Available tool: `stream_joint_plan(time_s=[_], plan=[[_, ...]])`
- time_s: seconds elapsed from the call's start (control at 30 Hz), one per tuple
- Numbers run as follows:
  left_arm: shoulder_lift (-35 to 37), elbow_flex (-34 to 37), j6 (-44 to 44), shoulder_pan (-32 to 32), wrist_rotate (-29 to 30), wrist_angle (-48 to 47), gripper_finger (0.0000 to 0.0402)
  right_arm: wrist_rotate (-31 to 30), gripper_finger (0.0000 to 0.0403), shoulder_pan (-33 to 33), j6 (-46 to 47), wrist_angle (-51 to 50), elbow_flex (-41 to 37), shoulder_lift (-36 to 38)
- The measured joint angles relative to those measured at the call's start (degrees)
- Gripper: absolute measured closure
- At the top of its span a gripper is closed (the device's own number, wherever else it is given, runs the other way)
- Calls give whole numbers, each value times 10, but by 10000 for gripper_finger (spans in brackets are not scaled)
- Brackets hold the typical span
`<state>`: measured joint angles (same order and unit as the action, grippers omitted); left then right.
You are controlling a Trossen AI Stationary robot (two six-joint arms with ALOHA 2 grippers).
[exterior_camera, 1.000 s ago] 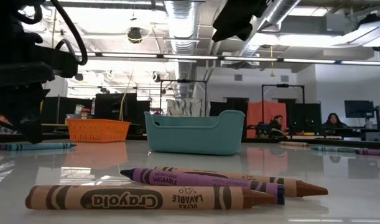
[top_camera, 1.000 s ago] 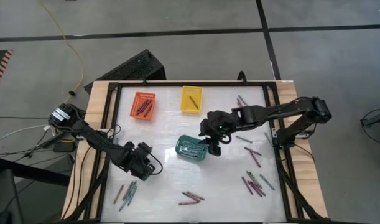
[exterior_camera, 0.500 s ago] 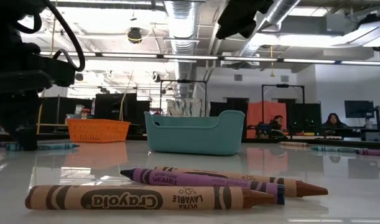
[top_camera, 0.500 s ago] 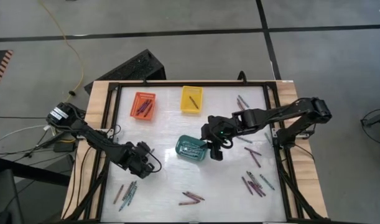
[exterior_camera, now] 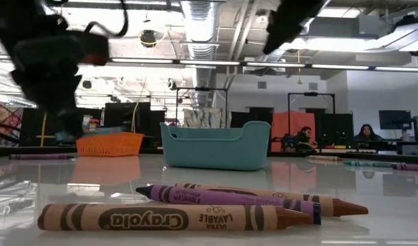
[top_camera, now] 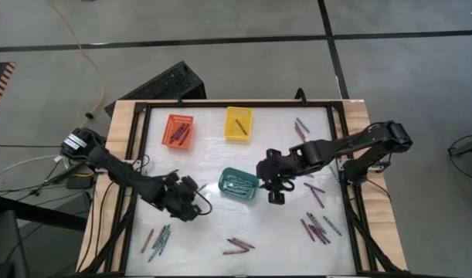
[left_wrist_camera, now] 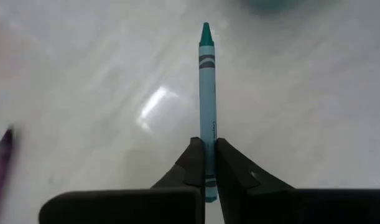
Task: Sort crayons
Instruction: Put the blue crayon into the blue bin
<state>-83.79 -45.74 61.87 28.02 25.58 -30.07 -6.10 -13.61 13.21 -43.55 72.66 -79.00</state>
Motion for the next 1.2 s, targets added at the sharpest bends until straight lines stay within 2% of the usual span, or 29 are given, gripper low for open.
stream_joint_plan(time_s=[0.27, 0.43, 0.63, 0.9, 1.2], plan=[[1, -95, -218, -50, 13, 12, 401, -66, 251, -74, 79, -84, 0, 0], [1, -127, -335, -97, -8, 20, 401, -126, 251, -129, 152, -138, 0, 0], [-1, -130, -453, -149, -72, 66, 401, -191, 251, -190, 248, -210, 0, 0], [-72, -149, -536, -182, -119, 84, 401, -236, 251, -253, 373, -303, -1, 0], [-190, -257, -618, -198, -145, 31, 401, -243, 251, -280, 499, -394, -54, 7]])
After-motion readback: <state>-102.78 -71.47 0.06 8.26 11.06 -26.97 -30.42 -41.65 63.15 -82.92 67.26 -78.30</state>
